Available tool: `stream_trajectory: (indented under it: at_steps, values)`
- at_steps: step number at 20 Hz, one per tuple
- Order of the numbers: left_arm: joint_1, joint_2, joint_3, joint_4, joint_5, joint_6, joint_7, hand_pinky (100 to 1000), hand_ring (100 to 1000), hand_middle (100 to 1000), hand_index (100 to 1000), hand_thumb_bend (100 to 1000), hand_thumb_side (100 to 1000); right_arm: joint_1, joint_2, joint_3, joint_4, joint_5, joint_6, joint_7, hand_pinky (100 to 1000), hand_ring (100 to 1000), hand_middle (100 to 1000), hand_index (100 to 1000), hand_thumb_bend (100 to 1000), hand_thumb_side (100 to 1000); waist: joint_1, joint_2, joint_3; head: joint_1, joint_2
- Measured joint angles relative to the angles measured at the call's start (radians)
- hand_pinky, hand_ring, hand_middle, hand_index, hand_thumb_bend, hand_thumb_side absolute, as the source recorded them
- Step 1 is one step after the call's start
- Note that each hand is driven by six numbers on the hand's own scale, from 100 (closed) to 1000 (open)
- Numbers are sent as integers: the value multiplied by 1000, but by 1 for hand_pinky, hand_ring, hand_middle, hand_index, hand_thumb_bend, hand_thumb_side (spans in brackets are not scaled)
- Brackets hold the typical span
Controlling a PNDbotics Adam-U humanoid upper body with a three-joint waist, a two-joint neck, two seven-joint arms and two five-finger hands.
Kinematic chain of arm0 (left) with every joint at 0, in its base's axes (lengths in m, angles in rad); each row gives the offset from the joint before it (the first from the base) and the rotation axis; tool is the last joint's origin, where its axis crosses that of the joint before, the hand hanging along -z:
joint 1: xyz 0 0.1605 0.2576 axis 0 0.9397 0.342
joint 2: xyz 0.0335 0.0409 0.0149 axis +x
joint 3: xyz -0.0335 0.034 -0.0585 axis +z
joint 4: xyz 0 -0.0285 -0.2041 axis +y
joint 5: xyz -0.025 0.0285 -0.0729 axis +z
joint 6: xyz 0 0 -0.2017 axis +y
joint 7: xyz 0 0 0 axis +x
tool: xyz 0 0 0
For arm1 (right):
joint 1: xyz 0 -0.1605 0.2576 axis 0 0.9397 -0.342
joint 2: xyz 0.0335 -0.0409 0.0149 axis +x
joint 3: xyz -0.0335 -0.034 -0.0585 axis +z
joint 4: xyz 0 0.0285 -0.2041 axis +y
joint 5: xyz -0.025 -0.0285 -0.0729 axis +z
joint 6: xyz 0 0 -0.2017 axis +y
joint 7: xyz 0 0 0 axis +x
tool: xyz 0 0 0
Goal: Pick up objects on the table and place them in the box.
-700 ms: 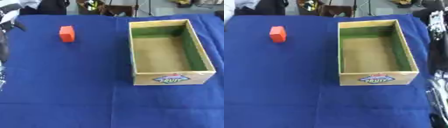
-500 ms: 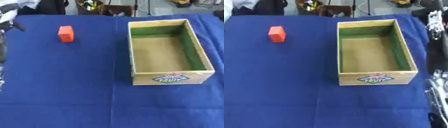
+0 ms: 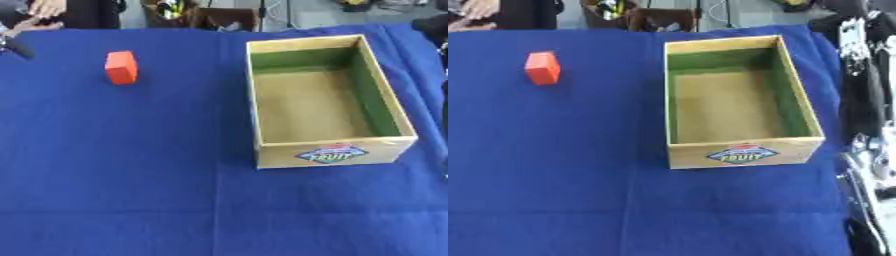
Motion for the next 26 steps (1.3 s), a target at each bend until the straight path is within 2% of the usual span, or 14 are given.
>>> stream_trajectory:
  at_steps: [6,11,12,13,20,26]
  values:
    - [-76,58,-1,53,-226,28,-163,486,841,952,866,100,877,0,0,0,0,0,3,3,922,748,562,750,100,700,6,0,-11,7,17]
    - [-147,101,-8,141,-377,35,-317,508,848,947,876,100,846,1,-2,1,0,0,5,5,923,747,561,750,100,700,16,0,-23,15,20]
    - [-159,107,-8,156,-398,33,-339,531,857,947,901,100,782,1,-2,2,0,0,6,6,923,747,561,750,100,699,17,0,-25,15,20]
    - [-173,116,-13,174,-422,30,-366,538,860,948,910,100,837,1,-3,2,0,0,7,7,923,747,561,750,100,700,18,1,-27,16,20]
    - [-265,149,-37,302,-559,-11,-532,604,884,977,961,100,847,0,-14,7,0,0,11,11,924,747,559,750,100,701,25,13,-46,33,15]
    - [-362,157,-57,423,-691,-97,-674,678,886,943,990,100,893,0,-29,9,0,0,16,16,925,747,557,749,100,699,32,27,-62,52,-3]
